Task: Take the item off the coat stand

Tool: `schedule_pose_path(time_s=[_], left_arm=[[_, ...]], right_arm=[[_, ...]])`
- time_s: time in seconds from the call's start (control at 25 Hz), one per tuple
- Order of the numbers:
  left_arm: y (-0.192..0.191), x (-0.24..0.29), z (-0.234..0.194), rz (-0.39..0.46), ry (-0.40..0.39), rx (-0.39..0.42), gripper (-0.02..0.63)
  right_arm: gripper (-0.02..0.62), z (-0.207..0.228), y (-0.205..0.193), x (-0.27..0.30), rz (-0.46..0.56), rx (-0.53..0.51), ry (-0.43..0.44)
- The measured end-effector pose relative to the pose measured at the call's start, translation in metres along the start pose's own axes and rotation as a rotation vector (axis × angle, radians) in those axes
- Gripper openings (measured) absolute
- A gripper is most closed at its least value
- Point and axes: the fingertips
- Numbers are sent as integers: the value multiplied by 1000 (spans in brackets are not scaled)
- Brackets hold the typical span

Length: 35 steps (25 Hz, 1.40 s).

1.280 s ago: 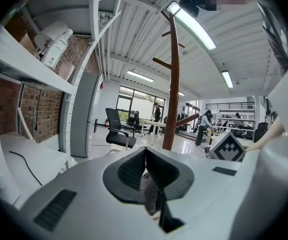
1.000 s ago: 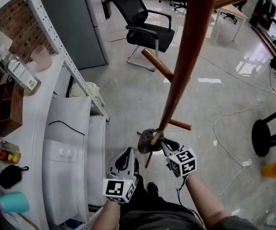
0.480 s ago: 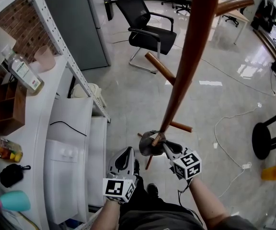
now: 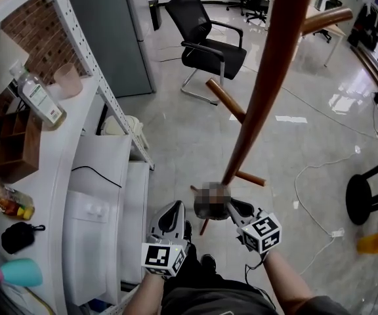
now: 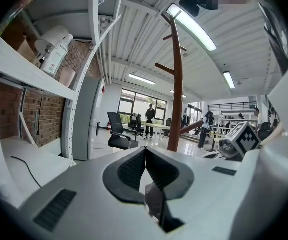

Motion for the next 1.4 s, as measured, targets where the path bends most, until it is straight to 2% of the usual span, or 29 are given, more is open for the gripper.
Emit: schedule_pose_path(time_s=[0.24, 0.56, 0.84, 1.04, 1.2, 1.4], left_arm=[[4, 2, 0, 3, 1, 7, 8], [16, 3, -1, 25, 3, 4, 8], [34, -8, 2, 67, 2, 14, 8], [45, -26, -5, 94, 48, 24, 8], [47, -50, -7, 95, 106, 2, 8], [47, -67, 0, 93, 114, 32, 8]], right_arm=[[21, -20, 11, -9, 33, -39, 41], [21, -46, 40, -23, 118, -20, 84], [21, -67, 55, -36, 149, -50, 125], [21, -80, 72, -51, 205, -62, 159], [21, -88, 79, -60, 240, -63, 188], [21, -97, 82, -69, 257, -54, 218]])
Point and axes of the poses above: the fingertips, and each gripper's own axes: x forward along the fingers, z to its right, y out of its top, and after that the axes turned 8 degrees about y, right-handed
